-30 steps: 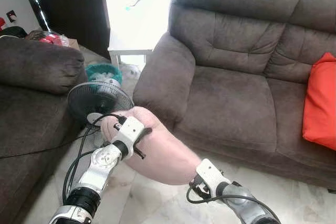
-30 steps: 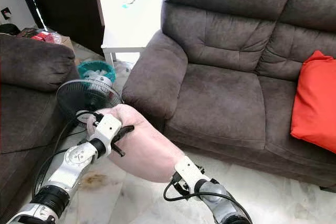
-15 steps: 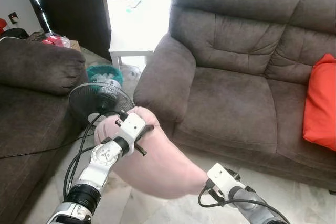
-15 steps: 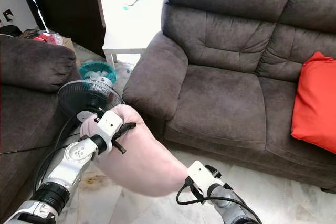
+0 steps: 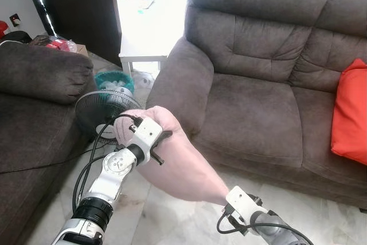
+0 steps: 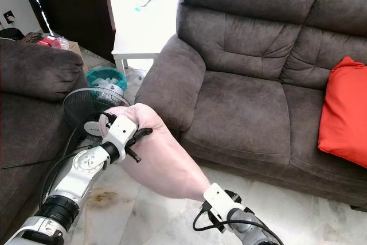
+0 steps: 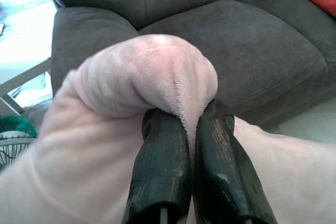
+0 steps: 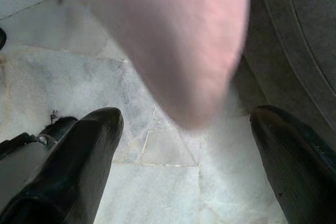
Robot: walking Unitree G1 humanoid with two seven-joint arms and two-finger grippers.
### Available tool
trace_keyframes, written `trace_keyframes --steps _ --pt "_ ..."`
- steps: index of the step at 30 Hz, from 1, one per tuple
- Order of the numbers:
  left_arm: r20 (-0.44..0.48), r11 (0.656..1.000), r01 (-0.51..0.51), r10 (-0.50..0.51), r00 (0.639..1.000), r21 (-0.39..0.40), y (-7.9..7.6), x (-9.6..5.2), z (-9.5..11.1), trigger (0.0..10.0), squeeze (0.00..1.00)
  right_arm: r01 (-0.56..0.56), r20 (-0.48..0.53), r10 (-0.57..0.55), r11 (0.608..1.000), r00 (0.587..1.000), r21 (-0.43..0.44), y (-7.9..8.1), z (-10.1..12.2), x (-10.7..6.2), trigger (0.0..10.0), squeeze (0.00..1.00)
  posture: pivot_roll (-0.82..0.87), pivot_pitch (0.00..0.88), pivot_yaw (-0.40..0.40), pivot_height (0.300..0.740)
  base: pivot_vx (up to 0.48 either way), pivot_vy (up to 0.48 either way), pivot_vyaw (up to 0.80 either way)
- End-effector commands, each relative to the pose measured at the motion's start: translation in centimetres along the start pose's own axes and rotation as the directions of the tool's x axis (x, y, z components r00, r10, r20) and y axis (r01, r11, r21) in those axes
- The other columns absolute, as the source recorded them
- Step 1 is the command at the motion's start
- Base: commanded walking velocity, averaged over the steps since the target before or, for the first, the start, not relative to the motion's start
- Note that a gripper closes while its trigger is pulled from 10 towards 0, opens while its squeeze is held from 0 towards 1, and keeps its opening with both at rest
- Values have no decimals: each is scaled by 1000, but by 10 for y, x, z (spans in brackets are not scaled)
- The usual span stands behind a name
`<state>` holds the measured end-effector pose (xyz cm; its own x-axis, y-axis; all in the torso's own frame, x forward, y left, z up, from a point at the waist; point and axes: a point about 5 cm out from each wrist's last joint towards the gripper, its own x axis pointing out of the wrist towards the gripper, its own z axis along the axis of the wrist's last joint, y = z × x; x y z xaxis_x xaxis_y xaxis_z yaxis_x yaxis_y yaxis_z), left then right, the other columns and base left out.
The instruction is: Move the pillow to the sofa from floor
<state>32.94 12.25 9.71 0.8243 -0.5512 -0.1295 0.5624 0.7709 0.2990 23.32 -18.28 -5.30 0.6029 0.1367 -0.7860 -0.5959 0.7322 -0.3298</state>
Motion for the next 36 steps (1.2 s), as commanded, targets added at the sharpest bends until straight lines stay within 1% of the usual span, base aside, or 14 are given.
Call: trace_keyframes --steps 1,5,6,7,10,12,19,22,23,24,25,29,33,36 --pt "95 1000 -5 3 995 25 3 6 23 10000 0 1 -18 -1 1000 1000 6 -2 -4 -1 10000 0 94 19 -84 740 0 0 0" --pt "96 1000 -7 5 995 24 4 6 24 10000 0 14 -39 -14 1000 999 0 -5 -12 -3 10000 0 98 23 -86 740 0 0 0" --pt "97 1000 -11 9 995 22 4 6 24 10000 0 25 -38 -25 1000 999 -1 -7 -13 -3 8588 0 95 26 -88 740 0 0 0" --pt "97 1000 -14 12 995 21 5 6 24 10000 0 35 -32 -35 999 999 4 -8 -13 -4 235 0 95 27 -88 740 0 0 0" --pt "98 1000 -16 14 995 20 5 6 24 10000 0 32 -27 -32 999 999 14 -9 -13 -4 0 0 93 31 -89 740 0 0 0" --pt "98 1000 -17 16 995 19 5 7 24 10000 0 34 -24 -34 999 999 18 -10 -14 -4 0 0 95 31 -89 740 0 0 0" --pt "105 1000 -18 16 994 13 3 8 26 10000 0 28 44 -33 993 999 114 -12 -6 -4 0 0 97 38 -90 740 0 0 0" --pt "107 1000 -17 15 994 12 2 8 27 10000 0 26 43 -31 993 999 111 -10 -5 -3 0 0 100 40 -90 740 0 0 0" --pt "106 1000 -16 15 994 12 2 8 27 10000 0 7 40 -11 996 999 92 -7 -4 -3 6275 0 100 40 -89 740 0 0 0" --pt "106 1000 -16 15 994 13 2 8 27 10000 0 1 40 -5 996 999 88 -7 -4 -3 6275 0 100 40 -89 740 0 0 0" --pt "106 1000 -16 15 994 13 3 8 26 10000 0 -1 39 -3 996 999 88 -6 -4 -3 10000 0 100 40 -89 740 0 0 0" --pt "102 1000 -19 18 995 16 4 8 26 10000 0 -28 34 24 990 999 136 -3 -5 -2 10000 0 102 42 -88 740 0 0 0" --pt "102 1000 -16 14 995 17 3 8 26 10000 0 -78 -2 79 992 997 102 5 -10 -2 10000 0 104 43 -87 740 0 0 0" --pt "107 1000 -13 12 994 16 3 8 28 10000 0 -87 -23 91 987 996 134 7 -13 -2 10000 0 104 43 -86 740 0 0 0"
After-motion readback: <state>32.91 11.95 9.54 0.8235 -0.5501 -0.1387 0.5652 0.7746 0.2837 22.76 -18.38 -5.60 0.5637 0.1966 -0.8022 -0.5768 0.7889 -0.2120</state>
